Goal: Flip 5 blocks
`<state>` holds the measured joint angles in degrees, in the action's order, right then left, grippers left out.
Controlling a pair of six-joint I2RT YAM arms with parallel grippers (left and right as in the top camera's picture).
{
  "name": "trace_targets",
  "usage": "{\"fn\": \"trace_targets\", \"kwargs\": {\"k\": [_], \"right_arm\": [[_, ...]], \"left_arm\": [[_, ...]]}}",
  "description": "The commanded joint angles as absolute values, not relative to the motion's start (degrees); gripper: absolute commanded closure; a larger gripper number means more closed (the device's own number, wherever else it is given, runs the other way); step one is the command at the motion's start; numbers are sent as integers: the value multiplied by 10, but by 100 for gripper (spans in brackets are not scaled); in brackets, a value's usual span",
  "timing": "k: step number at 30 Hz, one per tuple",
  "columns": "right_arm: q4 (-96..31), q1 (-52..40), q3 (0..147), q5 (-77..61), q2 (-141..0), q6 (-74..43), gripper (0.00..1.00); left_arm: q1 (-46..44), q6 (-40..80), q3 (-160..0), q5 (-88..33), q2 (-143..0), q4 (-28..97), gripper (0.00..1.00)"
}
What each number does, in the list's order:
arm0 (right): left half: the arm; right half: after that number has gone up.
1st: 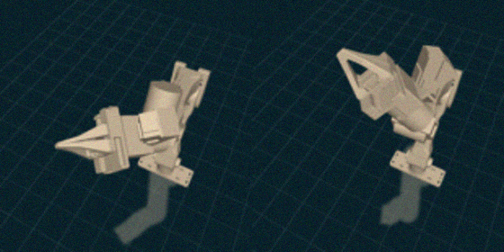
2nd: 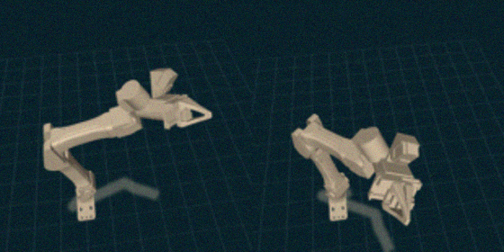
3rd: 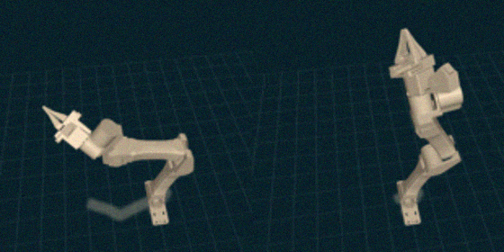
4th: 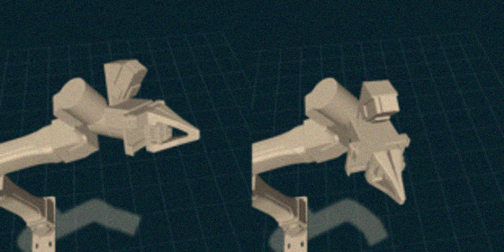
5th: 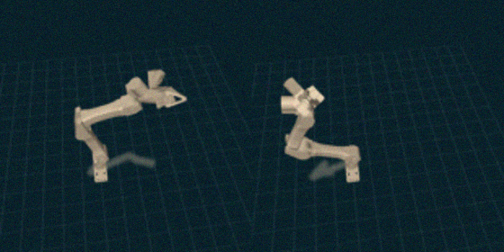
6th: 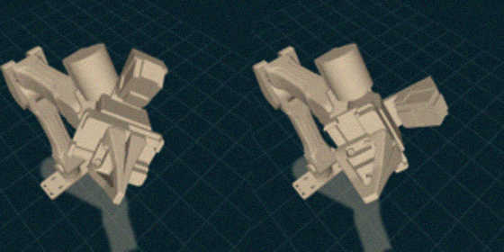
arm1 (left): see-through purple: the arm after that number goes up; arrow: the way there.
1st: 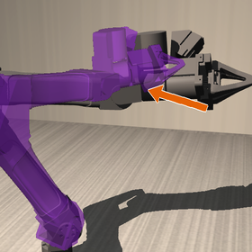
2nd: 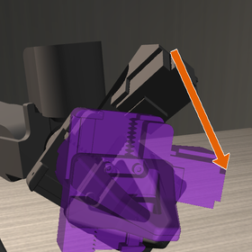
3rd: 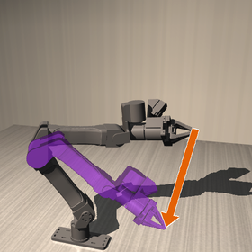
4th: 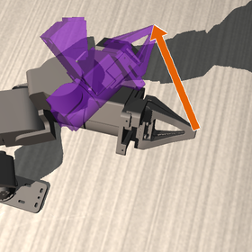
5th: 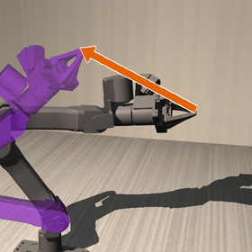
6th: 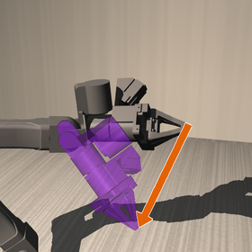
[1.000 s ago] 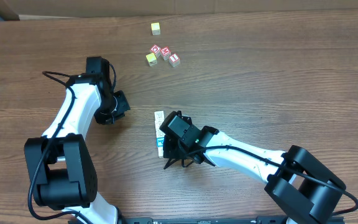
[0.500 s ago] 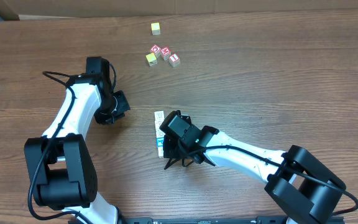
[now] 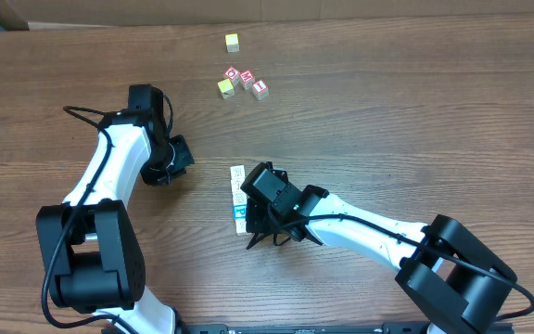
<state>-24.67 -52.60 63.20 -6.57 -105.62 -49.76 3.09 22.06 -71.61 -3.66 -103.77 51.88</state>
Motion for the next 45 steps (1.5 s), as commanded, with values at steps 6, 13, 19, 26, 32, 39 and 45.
{"fn": "trace_targets", "kwargs": {"k": [6, 13, 19, 26, 32, 39, 45], "right_arm": [[-245, -525, 629, -57, -1067, -493, 96], [-242, -527, 629, -57, -1067, -486, 96], [-230, -538, 629, -57, -1067, -473, 96], [-228, -538, 629, -57, -1067, -466, 96], [-232, -536, 629, -51, -1067, -466, 96], [-272, -518, 646, -52, -1064, -424, 96], [-407, -470, 720, -47, -1044, -307, 90]], "left_arm": [[30, 207, -713, -39, -1028, 518, 95], [30, 207, -713, -39, -1028, 518, 95], [30, 207, -713, -39, -1028, 518, 95], [30, 207, -713, -39, -1028, 518, 96], [30, 205, -713, -39, -1028, 517, 96], [30, 178, -713, -41, -1027, 514, 96], [31, 108, -720, -87, -1022, 514, 96]]}}
